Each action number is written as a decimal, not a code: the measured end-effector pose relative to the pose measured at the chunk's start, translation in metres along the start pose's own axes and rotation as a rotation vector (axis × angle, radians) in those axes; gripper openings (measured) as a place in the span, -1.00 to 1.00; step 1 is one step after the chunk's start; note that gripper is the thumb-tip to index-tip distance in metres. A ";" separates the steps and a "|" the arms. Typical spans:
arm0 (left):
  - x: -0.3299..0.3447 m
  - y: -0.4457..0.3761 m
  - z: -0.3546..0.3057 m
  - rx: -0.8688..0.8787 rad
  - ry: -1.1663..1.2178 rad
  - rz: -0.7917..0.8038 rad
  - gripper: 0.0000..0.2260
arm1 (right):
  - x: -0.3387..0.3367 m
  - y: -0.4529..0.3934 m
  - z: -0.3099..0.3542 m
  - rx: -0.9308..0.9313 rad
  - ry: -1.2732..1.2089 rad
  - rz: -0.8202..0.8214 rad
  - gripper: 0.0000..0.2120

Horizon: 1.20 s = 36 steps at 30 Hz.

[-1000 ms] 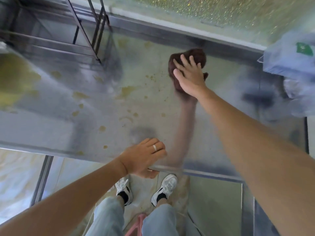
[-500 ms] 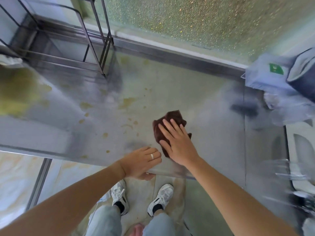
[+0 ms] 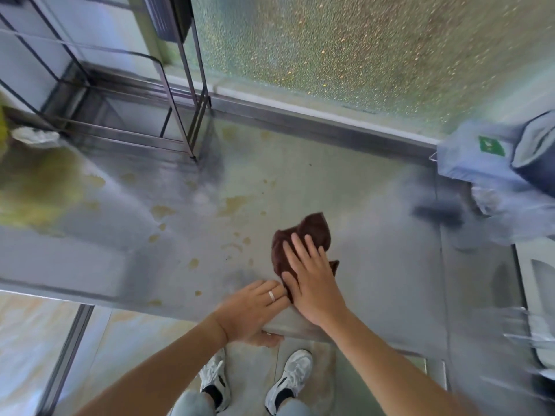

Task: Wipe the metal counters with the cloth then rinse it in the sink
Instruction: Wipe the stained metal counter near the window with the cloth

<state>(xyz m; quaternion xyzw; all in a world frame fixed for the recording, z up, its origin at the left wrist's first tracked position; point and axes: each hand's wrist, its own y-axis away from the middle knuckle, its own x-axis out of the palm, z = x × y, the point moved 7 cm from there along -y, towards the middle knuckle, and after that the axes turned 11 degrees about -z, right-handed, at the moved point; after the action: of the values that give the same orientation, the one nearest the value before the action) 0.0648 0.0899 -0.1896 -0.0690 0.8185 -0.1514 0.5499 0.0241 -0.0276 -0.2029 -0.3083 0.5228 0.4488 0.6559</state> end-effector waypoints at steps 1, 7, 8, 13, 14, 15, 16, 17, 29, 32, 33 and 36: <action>0.000 0.000 0.000 0.000 0.010 -0.010 -0.48 | 0.003 0.002 0.000 -0.004 0.008 0.023 -0.43; 0.004 -0.002 0.008 -0.024 0.006 -0.008 -0.49 | 0.001 -0.143 -0.015 0.152 0.019 -0.048 -0.36; 0.004 -0.003 0.011 -0.050 0.020 0.017 -0.47 | -0.001 -0.168 -0.018 0.166 0.025 -0.040 -0.37; -0.014 -0.013 0.021 -0.194 0.193 -0.023 -0.60 | -0.003 -0.197 -0.022 0.132 0.008 0.019 -0.40; -0.024 -0.017 0.025 -0.217 0.160 -0.097 -0.72 | -0.004 -0.183 -0.021 0.113 0.002 0.014 -0.40; -0.035 -0.020 0.031 -0.249 0.102 -0.166 -0.82 | -0.004 -0.164 -0.020 0.099 0.003 0.006 -0.38; -0.043 -0.022 0.037 -0.295 0.039 -0.216 -0.89 | -0.005 -0.142 -0.018 0.099 0.004 -0.005 -0.35; -0.049 -0.022 0.043 -0.352 -0.021 -0.247 -0.92 | -0.006 -0.121 -0.017 0.104 0.003 -0.007 -0.34; -0.125 -0.019 0.222 -1.049 -0.359 -0.218 -0.77 | -0.004 -0.142 -0.031 0.242 0.056 0.036 -0.29; -0.114 -0.046 0.259 -0.957 -0.332 -0.059 -0.70 | -0.003 -0.180 -0.041 0.284 0.049 0.006 -0.39; -0.108 -0.053 0.265 -0.932 -0.342 0.005 -0.70 | -0.003 -0.190 -0.045 0.287 0.051 -0.002 -0.39; -0.099 -0.062 0.274 -0.898 -0.412 0.124 -0.75 | -0.005 -0.215 -0.055 0.281 0.059 -0.029 -0.40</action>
<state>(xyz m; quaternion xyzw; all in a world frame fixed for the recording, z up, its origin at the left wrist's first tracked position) 0.3521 0.0116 -0.1785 -0.2785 0.6798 0.2657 0.6243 0.1970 -0.1644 -0.2268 -0.2338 0.5950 0.3524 0.6835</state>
